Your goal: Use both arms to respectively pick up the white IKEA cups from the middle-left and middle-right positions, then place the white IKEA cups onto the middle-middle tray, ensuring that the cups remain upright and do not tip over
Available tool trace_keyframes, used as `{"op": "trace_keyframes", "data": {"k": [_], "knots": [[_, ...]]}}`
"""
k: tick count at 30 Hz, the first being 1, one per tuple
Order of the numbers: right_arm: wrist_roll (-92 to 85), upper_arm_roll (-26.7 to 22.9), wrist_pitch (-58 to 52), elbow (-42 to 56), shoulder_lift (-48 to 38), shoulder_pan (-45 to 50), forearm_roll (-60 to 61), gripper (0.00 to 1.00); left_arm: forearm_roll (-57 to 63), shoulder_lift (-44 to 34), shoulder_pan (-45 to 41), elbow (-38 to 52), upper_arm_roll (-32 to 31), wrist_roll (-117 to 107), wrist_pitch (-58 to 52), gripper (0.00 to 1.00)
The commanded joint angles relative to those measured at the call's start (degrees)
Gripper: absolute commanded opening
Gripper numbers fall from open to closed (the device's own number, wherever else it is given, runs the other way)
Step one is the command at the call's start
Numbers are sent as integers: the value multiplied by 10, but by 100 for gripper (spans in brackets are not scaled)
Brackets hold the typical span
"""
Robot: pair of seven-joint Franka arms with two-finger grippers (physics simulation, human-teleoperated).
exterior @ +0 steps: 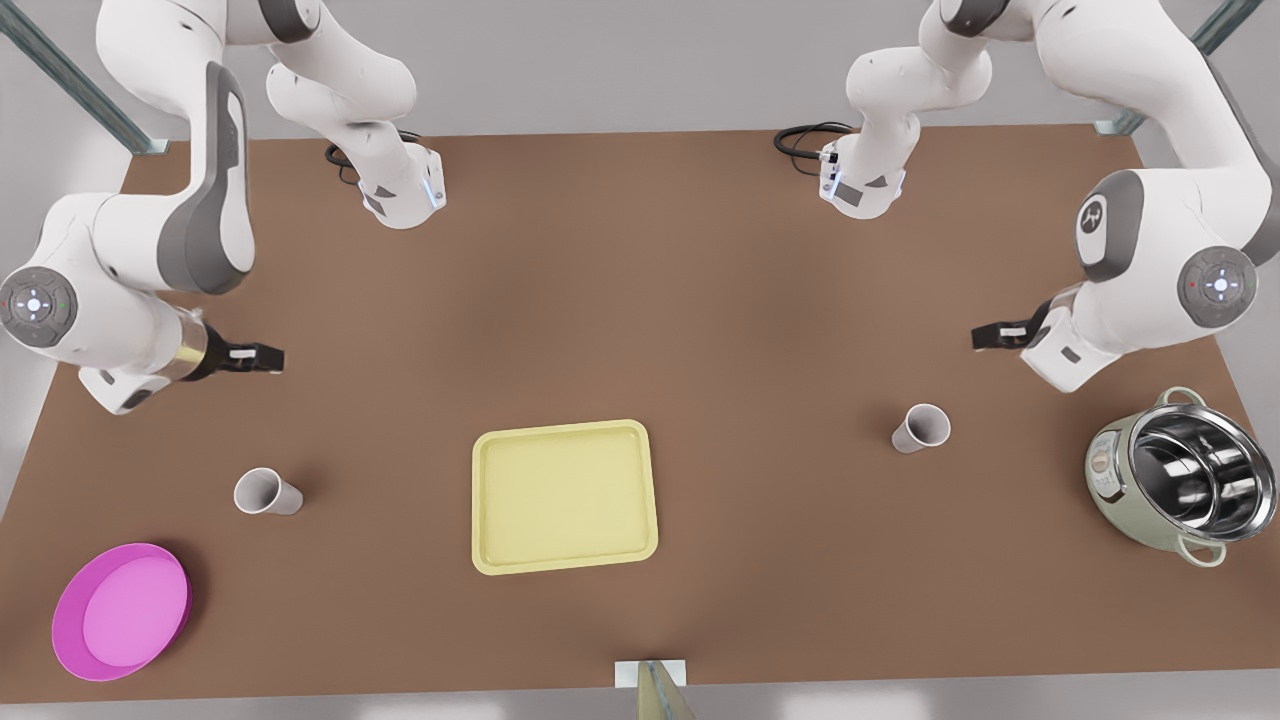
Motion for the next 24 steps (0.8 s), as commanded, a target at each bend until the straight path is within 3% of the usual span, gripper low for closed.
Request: {"op": "trace_keyframes", "data": {"k": [1, 4, 9, 13, 19, 24], "knots": [[-27, -1, 69, -3, -2, -2, 2, 100, -15, 0, -4, 2, 6, 10, 39, 100], [-28, -2, 67, -3, 1, -5, 10, 100, -15, 10, -4, 1, 6, 10, 43, 100], [-138, -2, 106, 67, 130, -16, 3, 100, -15, 80, 26, -119, 14, 11, 277, 100], [-165, -2, 167, 67, 182, -47, 9, 100, -15, 106, 28, -172, 14, 10, 373, 100], [-168, -2, 281, 64, 255, -56, 13, 100, -15, 129, 35, -230, 27, 10, 423, 100], [-171, -2, 306, 63, 273, -61, 13, 100, -16, 158, 44, -237, 28, 10, 431, 100]]}}
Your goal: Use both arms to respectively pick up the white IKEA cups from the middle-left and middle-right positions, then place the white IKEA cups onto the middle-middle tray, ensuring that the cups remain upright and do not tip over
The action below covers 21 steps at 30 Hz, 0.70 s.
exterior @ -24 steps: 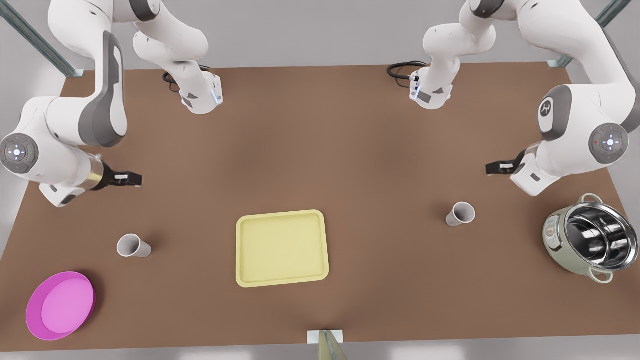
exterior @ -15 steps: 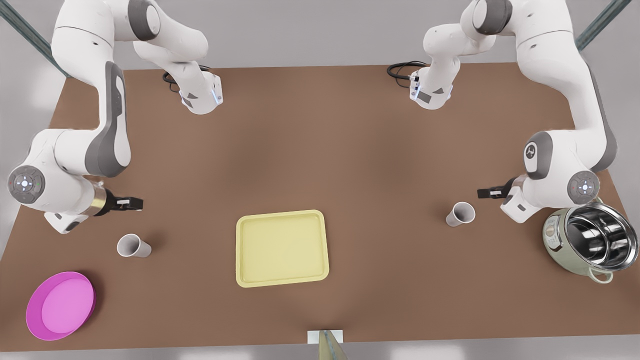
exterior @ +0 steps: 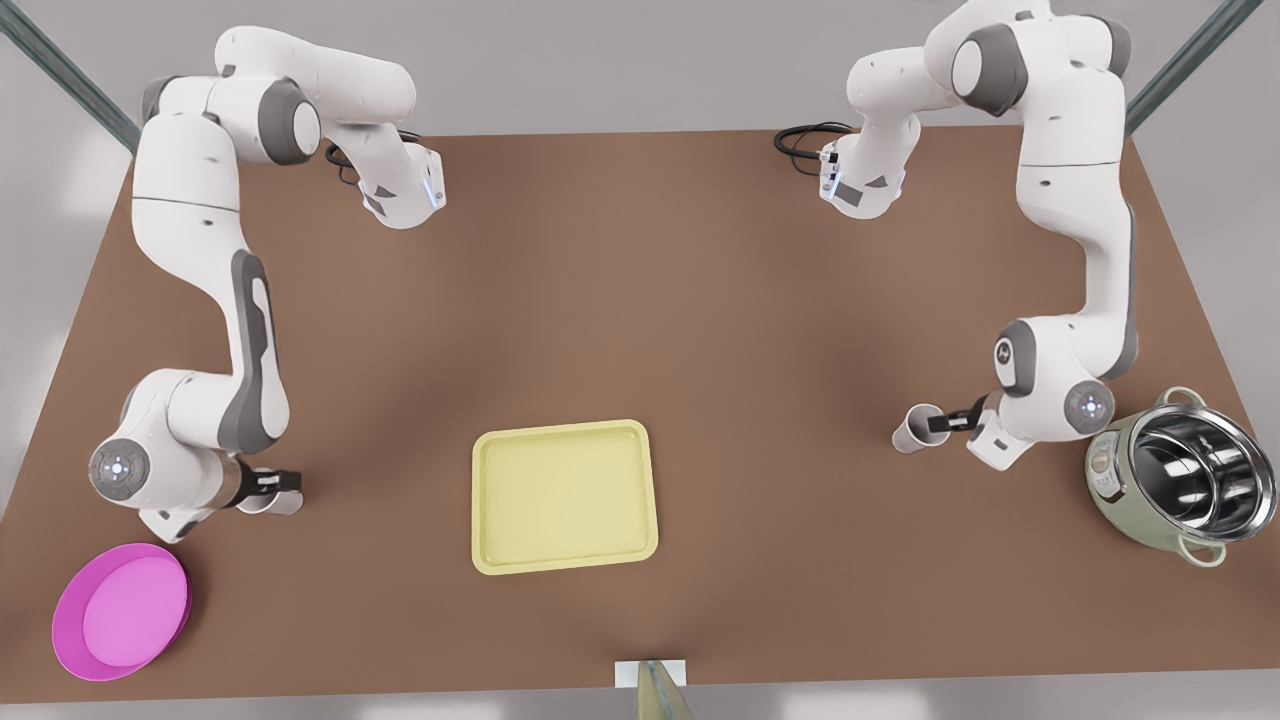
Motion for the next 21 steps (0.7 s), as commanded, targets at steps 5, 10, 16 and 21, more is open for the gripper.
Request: {"op": "trace_keyframes", "data": {"k": [5, 10, 16, 21], "knots": [[-63, 0, 58, -4, 21, -9, -2, 100, -48, 17, -5, -5, 0, -1, 37, 68], [-63, 0, 58, -28, 26, -12, 3, 100, -52, 15, -9, -3, 0, -4, 36, 30], [-63, 0, 65, -50, 26, -14, 0, 75, -48, -5, -32, 35, -11, -4, 28, 21], [-64, 0, 65, -47, 29, -11, -3, 38, -47, 65, -189, 236, -56, -427, -102, 21]]}}
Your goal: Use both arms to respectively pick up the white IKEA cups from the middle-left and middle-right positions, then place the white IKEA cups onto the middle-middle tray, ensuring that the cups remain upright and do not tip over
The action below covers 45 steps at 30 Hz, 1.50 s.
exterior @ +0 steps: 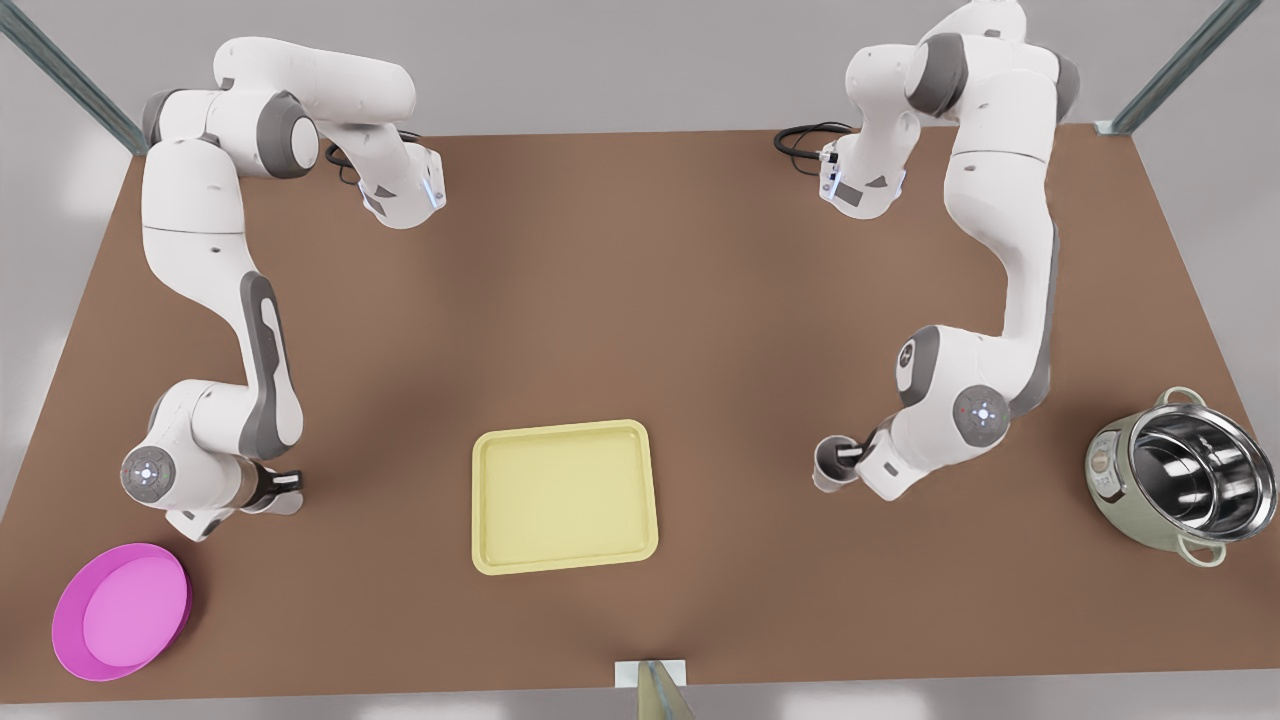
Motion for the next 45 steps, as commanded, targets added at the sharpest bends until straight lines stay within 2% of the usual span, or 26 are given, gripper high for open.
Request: {"op": "trace_keyframes", "data": {"k": [1, 2, 3, 5, 8, 10, 13, 18, 23, 24, 25, 31, 37, 41, 42, 44, 45], "knots": [[-25, 0, 4, 1, 2, 0, -6, 29, -6, 25, -46, 42, -14, -410, -57, 21], [-34, 0, 4, 2, 2, 0, -6, 22, -2, 78, -57, 93, -66, -554, -17, 21], [-33, 0, 3, 3, 2, 0, -6, 21, -3, 92, -80, 117, -74, -604, -6, 21], [-34, 0, 3, 6, 1, 0, -4, 21, 0, 119, -139, 133, -71, -691, 69, 21], [-40, 11, -5, 14, -22, 4, -1, 21, -1, 152, -168, 164, -71, -706, 68, 21], [-41, 47, -19, 13, -43, 6, 0, 21, -1, 182, -181, 206, -69, -722, 68, 21], [-28, 58, -14, 13, -49, 55, 1, 21, -1, 226, -211, 261, -43, -744, 69, 21], [89, 58, 16, 29, -43, 154, 10, 21, -4, 254, -226, 268, -46, -757, 68, 21], [296, 60, 17, 59, -28, 229, 8, 21, -4, 270, -233, 276, -45, -752, 75, 22], [327, 60, 18, 66, -25, 243, 8, 21, -4, 271, -233, 275, -46, -751, 75, 74], [363, 60, 21, 72, -16, 250, 9, 21, -4, 271, -233, 276, -45, -752, 75, 100], [520, 59, 36, 87, 15, 316, 3, 21, 0, 258, -227, 270, -45, -754, 63, 100], [598, 57, 47, 85, 32, 332, -1, 21, -1, 196, -190, 244, -63, -754, 9, 100], [598, 57, 50, 86, 34, 332, -1, 21, 29, 161, -87, 245, -130, -751, -71, 100], [598, 57, 53, 86, 35, 332, -1, 21, 30, 153, -76, 248, -130, -750, -95, 100], [598, 56, 54, 85, 36, 332, -1, 100, 54, 122, -36, 250, -131, -665, -177, 100], [598, 56, 53, 85, 36, 332, -1, 100, 65, 106, -3, 250, -130, -563, -243, 100]]}}
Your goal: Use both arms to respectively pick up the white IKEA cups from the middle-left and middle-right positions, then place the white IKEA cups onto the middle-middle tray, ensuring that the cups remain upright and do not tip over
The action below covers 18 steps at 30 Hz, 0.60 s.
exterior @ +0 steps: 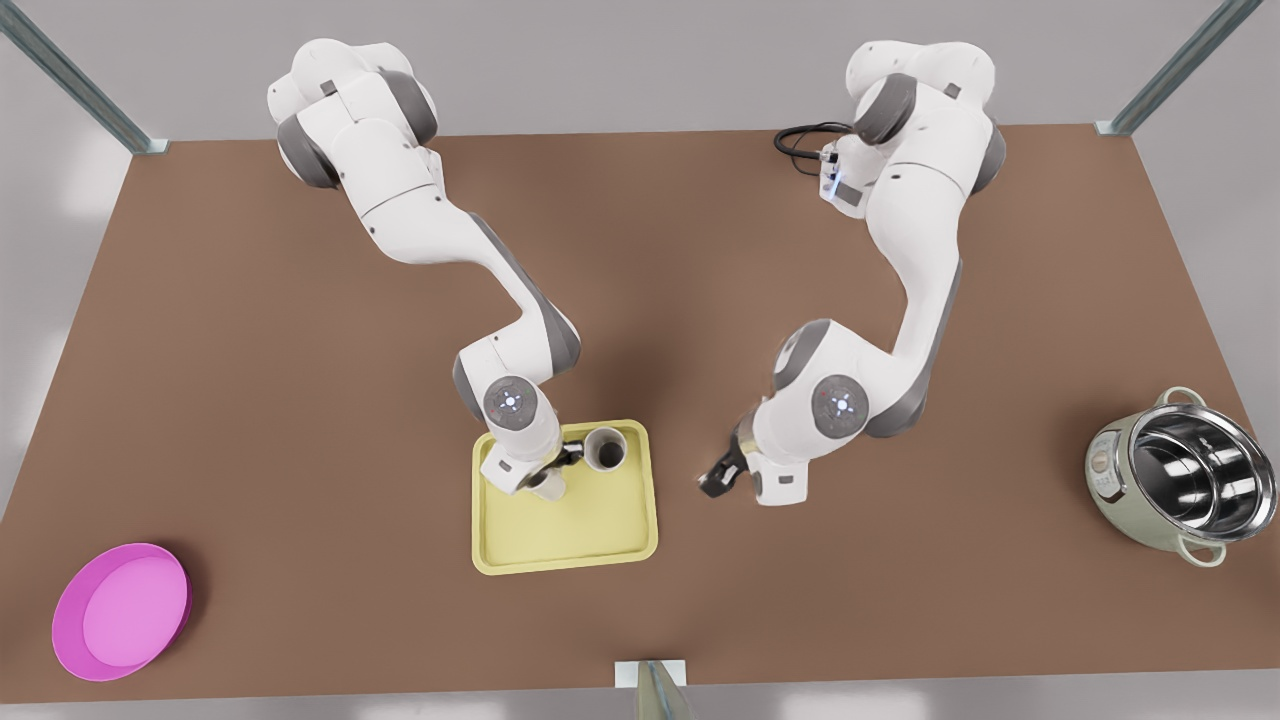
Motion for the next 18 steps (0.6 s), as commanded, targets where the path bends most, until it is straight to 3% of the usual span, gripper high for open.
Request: {"op": "trace_keyframes", "data": {"k": [1, 5, 6, 7, 8, 9, 14, 18], "knots": [[183, 0, 7, 0, -1, 3, 8, 100, 38, -29, 51, 2, -1, 196, -208, 100], [183, 0, 8, 1, 1, 3, 8, 100, 69, -78, 182, 3, -4, 530, -307, 100], [183, 0, 8, 1, 1, 4, 8, 100, 88, -136, 175, -30, 32, 678, -306, 100], [183, -1, 8, 5, 1, 3, 8, 100, 83, -234, 140, -152, 104, 779, -237, 100], [183, -1, 8, 10, 1, 3, 8, 100, 82, -292, 133, -221, 107, 778, -202, 100], [183, 0, 8, 18, -2, 3, 8, 100, 67, -312, 123, -224, 112, 778, -209, 100], [156, 1, -6, 47, -30, -1, 10, 100, 14, -291, 94, -202, 130, 745, -237, 100], [-151, -3, -142, 36, -45, -112, -3, 100, 14, -293, 91, -204, 126, 748, -246, 100]]}}
